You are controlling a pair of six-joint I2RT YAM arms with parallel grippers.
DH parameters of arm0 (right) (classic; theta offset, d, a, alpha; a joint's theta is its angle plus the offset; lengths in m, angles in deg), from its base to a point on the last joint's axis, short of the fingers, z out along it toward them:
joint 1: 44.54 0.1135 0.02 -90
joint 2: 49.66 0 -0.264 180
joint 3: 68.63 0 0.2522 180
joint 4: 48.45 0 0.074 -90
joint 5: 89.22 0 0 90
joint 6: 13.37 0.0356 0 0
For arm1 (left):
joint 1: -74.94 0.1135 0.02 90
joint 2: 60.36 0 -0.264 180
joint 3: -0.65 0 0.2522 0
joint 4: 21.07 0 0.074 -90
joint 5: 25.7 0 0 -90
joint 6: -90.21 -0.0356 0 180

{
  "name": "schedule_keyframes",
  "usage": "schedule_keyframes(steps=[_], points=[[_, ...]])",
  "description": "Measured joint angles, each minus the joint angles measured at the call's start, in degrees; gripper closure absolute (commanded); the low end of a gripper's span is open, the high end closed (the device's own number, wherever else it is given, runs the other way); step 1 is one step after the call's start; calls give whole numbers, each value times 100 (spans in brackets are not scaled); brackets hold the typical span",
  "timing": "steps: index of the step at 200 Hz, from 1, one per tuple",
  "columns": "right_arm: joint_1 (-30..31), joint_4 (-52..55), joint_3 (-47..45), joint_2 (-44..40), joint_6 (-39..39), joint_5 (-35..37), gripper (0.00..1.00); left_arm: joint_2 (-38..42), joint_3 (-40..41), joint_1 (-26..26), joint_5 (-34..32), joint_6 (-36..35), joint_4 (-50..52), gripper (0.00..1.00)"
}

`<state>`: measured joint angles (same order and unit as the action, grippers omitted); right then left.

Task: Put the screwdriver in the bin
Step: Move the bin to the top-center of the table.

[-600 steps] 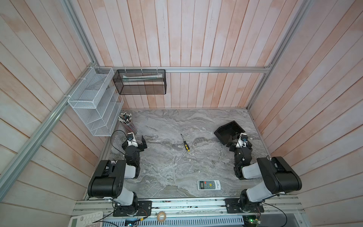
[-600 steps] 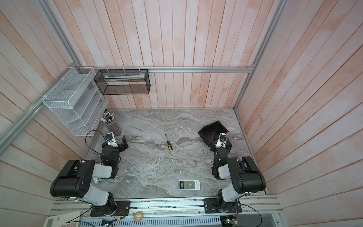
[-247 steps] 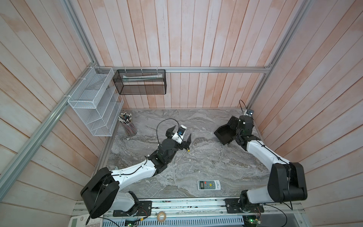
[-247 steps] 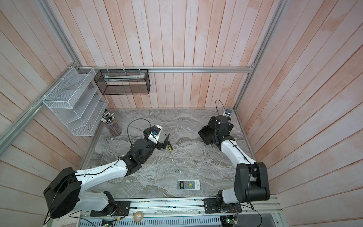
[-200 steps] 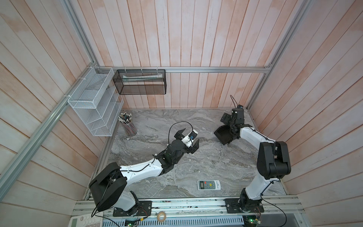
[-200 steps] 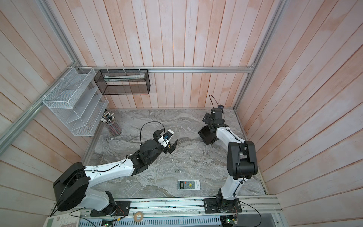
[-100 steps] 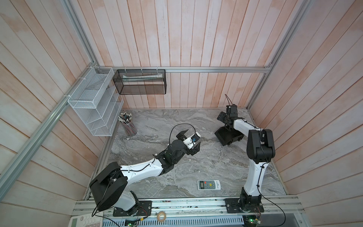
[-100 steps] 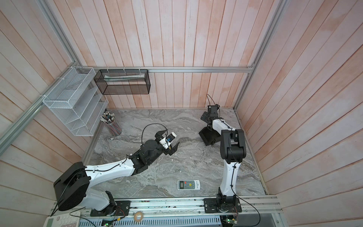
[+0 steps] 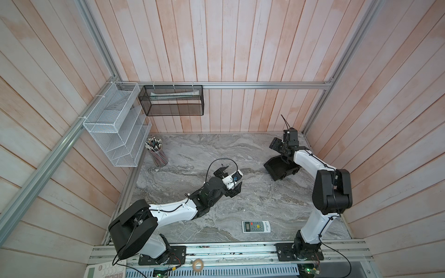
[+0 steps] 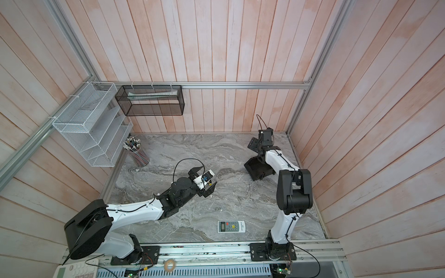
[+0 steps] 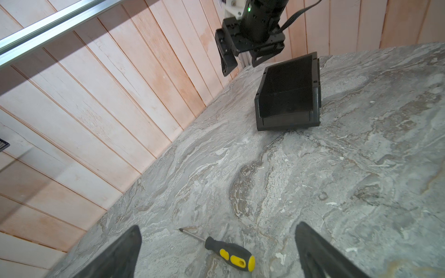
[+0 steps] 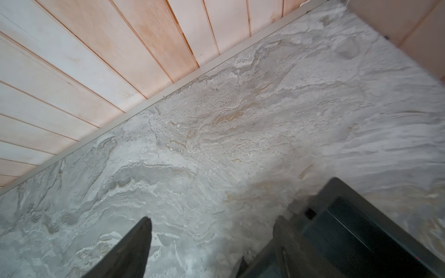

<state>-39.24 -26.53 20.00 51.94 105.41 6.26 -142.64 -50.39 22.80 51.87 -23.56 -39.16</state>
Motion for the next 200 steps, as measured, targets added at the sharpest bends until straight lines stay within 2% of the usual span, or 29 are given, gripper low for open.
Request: schedule_keyframes(steps=[29,103,144,155,168,172,181,200], points=[[0,31,-328,-350,-142,249,19,291,313,-2,24,4,-267,0],[-59,197,-363,586,-105,155,24,273,310,-2,131,44,-306,0],[-35,168,-138,826,-151,17,46,273,310,-2,103,42,-308,0],[13,177,-138,826,-227,24,54,273,310,-2,83,44,-317,0],[140,179,-138,826,-358,59,62,273,310,-2,33,44,-345,0],[184,177,-138,826,-350,70,70,273,310,-2,11,42,-356,0],[313,201,-133,826,-468,122,77,273,310,-2,-37,42,-378,0],[605,238,-129,826,-678,208,85,273,313,-2,-195,42,-446,0]])
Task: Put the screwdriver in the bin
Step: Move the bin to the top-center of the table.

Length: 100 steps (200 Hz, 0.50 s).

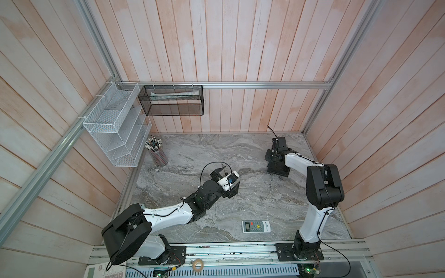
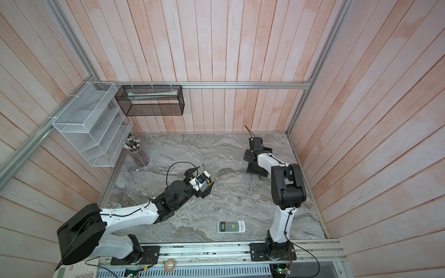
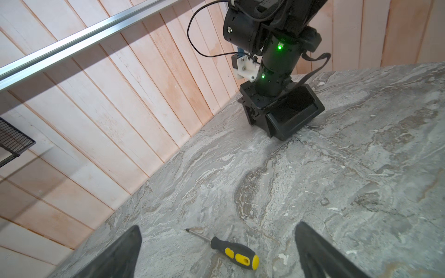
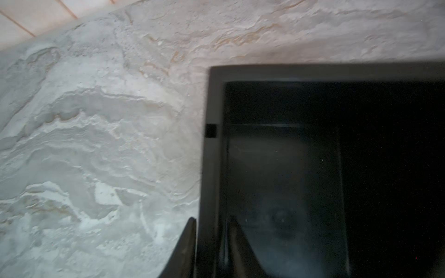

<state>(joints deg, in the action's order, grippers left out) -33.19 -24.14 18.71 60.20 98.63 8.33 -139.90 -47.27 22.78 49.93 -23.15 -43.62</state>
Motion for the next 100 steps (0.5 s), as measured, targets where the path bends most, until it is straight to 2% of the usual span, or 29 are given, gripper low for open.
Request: schedule_keyframes(steps=[23,54,75,100], points=[[374,28,79,-2,-306,271,88,0,11,0,-275,-2,-140,0],[1051,116,90,-2,-518,457,88,-13,109,9,-988,-42,-490,0],[1624,127,87,-15,-485,455,90,-9,286,105,-1440,-13,-791,0],[2039,46,81,-57,-297,280,89,149,481,361,-1545,258,-776,0]])
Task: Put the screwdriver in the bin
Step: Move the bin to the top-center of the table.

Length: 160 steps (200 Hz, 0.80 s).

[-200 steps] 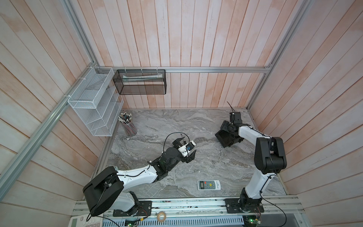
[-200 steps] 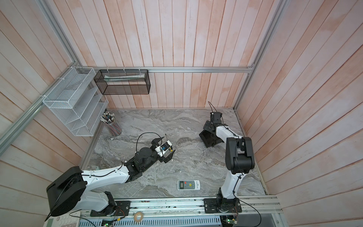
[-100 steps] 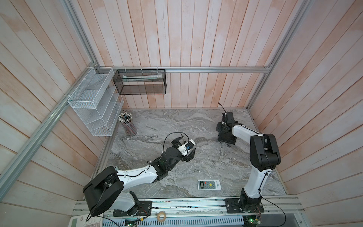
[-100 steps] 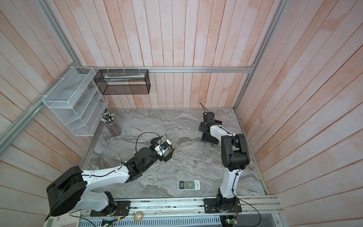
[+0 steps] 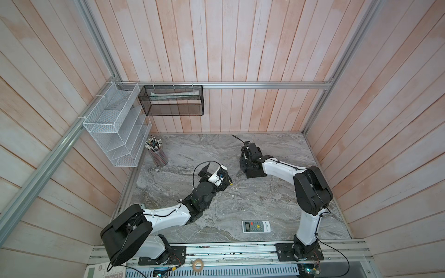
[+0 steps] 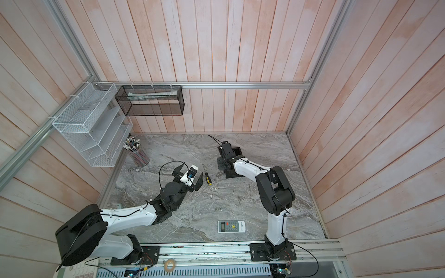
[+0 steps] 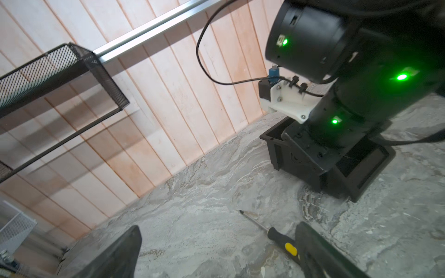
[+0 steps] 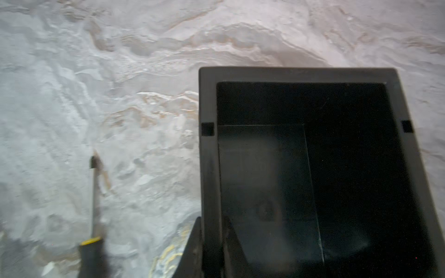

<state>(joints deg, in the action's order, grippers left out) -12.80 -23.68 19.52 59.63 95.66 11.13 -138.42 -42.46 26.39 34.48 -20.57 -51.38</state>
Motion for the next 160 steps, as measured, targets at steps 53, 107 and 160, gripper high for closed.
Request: schedule_keyframes(steps=[53,107,160], points=[[216,-20,291,302,232,-90,71,334,48,256,127,605,195,0],[352,101,289,-92,221,-127,40,673,-70,920,966,1661,1126,0],[1060,-249,157,-533,195,-199,42,885,-92,2433,2557,3276,1499,0]])
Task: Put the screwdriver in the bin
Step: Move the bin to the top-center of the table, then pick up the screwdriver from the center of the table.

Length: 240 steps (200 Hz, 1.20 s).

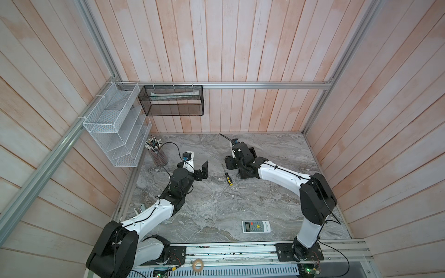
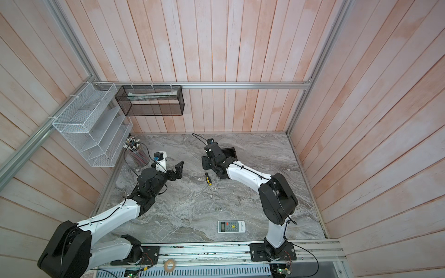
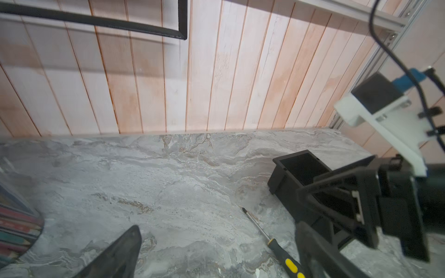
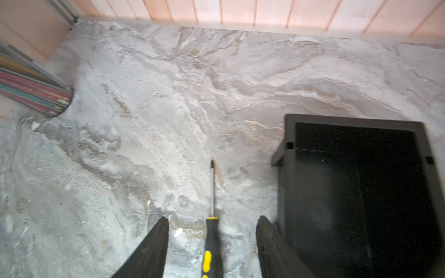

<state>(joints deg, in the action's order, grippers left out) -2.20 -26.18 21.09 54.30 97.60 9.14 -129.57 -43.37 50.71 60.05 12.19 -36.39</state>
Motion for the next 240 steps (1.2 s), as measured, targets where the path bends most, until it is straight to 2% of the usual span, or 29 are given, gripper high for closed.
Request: schedule_keyframes(steps=[39,70,138,159,168,209,240], points=[[197,-83,-192,472,2,-103,44,-11,129,413,988,756,-168,0],[195,-107,-485,761,7,-138,48,-11,254,660,1276,1084,-225,0],[264,-105,-588,951,98,-131,62,-66,264,660,1434,1276,-369,0],[308,-103,-595,951,133,-83,62,-114,264,660,1434,1305,-389,0],[323,-105,-595,951,131,-66,69,-131,264,660,1434,1314,-393,0],[343,-103,-597,951,157,35,75,-138,295,660,1432,1311,-435,0],[356,-103,-597,962,157,140,84,-138,319,660,1432,1311,-442,0]])
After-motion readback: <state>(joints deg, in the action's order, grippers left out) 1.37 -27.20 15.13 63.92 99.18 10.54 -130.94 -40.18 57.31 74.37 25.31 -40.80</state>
